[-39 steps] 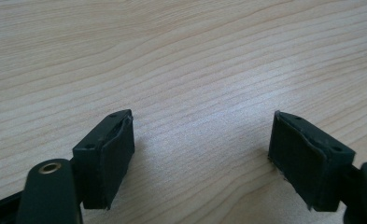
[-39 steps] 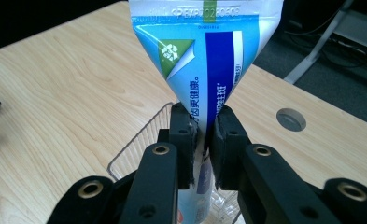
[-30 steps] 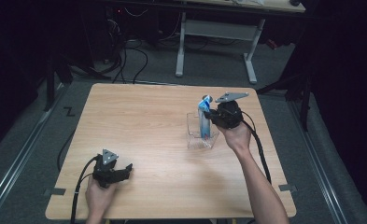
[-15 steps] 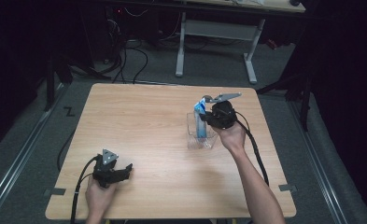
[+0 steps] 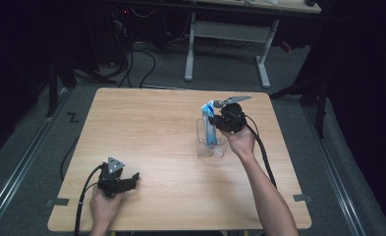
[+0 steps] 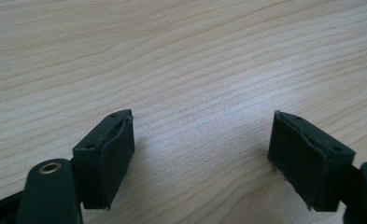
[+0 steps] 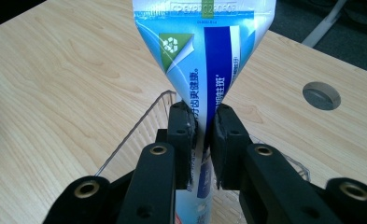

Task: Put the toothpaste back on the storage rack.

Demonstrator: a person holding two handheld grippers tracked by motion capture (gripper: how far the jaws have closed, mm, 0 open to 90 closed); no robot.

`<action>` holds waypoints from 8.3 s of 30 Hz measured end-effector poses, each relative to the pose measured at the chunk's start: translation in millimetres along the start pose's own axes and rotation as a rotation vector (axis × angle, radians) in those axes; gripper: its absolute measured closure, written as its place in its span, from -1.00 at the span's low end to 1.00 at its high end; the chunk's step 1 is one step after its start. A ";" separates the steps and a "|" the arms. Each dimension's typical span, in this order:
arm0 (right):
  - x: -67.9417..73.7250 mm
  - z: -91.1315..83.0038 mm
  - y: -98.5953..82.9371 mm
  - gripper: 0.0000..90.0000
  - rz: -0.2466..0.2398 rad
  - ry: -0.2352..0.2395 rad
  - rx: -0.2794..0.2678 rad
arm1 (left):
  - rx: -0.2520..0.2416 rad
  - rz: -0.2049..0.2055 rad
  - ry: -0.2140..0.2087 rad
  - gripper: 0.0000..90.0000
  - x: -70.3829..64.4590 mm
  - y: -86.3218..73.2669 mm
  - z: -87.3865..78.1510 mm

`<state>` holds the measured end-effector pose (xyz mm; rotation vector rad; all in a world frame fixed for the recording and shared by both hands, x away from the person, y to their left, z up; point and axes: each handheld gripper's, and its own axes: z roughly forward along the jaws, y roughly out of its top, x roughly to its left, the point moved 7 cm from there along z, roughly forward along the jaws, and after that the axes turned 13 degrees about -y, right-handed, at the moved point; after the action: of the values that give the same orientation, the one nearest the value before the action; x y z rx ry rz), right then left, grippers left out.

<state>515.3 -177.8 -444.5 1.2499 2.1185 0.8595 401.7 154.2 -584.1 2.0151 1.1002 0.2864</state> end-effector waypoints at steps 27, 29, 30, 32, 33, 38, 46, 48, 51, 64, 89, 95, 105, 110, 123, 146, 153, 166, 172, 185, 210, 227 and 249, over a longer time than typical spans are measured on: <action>19.5 7.3 1.5 0.63 -0.065 -0.002 -0.007 | 0.001 0.001 0.000 -0.49 0.1 -0.1 -0.1; 19.2 6.8 1.1 0.56 -0.064 -0.005 -0.006 | 0.001 0.000 -0.001 -0.49 0.0 -0.1 -0.1; 18.9 6.3 1.1 0.53 -0.061 -0.006 -0.007 | 0.002 0.001 0.000 -0.49 0.1 -0.1 -0.1; 17.8 4.1 2.0 0.48 -0.059 -0.008 -0.017 | 0.001 0.000 -0.001 -0.49 0.0 0.0 -0.1; 17.7 3.0 2.5 0.44 -0.054 -0.008 -0.020 | 0.000 0.000 -0.001 -0.49 0.0 0.0 0.0; 15.7 -3.1 5.4 0.28 -0.042 -0.007 -0.046 | 0.003 0.002 0.000 -0.49 0.1 -0.1 -0.2; 7.5 -13.3 7.4 0.19 -0.002 0.000 -0.087 | 0.000 0.000 0.000 -0.49 -0.1 0.0 0.1; 4.5 -15.2 6.3 0.20 0.009 -0.002 -0.091 | 0.001 0.001 0.000 -0.49 0.0 0.0 0.0; 0.3 -18.4 4.2 0.25 0.015 -0.013 -0.097 | 0.000 0.000 0.000 -0.49 0.0 0.0 0.0; -6.1 -31.0 2.3 0.28 0.034 -0.028 -0.136 | 0.000 0.000 0.000 -0.49 0.0 0.0 0.0; -19.3 -64.1 -4.7 0.27 0.037 -0.037 -0.184 | -0.001 -0.003 -0.004 -0.49 0.1 0.0 -0.3; -28.8 -72.4 -15.2 0.26 0.063 -0.045 -0.184 | -0.001 -0.002 -0.003 -0.49 0.1 -0.1 -0.2; -30.2 -83.4 -20.4 0.25 0.059 -0.040 -0.195 | 0.000 -0.001 -0.001 -0.49 -0.1 -0.1 -0.1; -30.0 -86.0 -20.4 0.25 0.062 -0.038 -0.202 | 0.000 -0.001 -0.001 -0.49 -0.1 0.0 -0.1; -37.6 -96.1 -37.1 0.22 0.080 -0.057 -0.208 | 0.000 0.001 0.000 -0.49 -0.1 0.0 0.0; -40.9 -110.0 -58.8 0.19 0.101 -0.056 -0.208 | 0.000 0.000 0.000 -0.49 0.0 0.0 0.0; -42.1 -113.4 -68.7 0.18 0.120 -0.054 -0.207 | 0.000 0.000 0.000 -0.49 0.0 0.0 0.0; -44.5 -111.0 -96.2 0.17 0.167 -0.050 -0.205 | 0.000 0.000 0.000 -0.49 0.0 0.0 0.0; -45.0 -110.9 -105.4 0.17 0.179 -0.054 -0.205 | 0.000 0.000 0.000 -0.49 0.0 0.0 0.0; -43.8 -106.1 -122.4 0.17 0.198 -0.052 -0.188 | 0.000 0.000 0.000 -0.49 0.0 0.0 0.0; -36.8 -82.7 -154.9 0.15 0.210 -0.052 -0.123 | 0.000 -0.002 0.001 -0.49 0.2 0.2 0.1; -28.6 -61.9 -177.7 0.14 0.207 -0.063 -0.071 | -0.003 -0.012 0.003 -0.48 1.2 0.8 0.2; -26.1 -36.6 -200.1 0.04 0.128 -0.175 -0.002 | -0.002 -0.008 0.010 -0.48 1.1 1.2 1.1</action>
<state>389.2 -284.4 -566.1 1.4184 1.9163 0.7747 403.6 154.1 -584.1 2.0092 1.1135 0.2934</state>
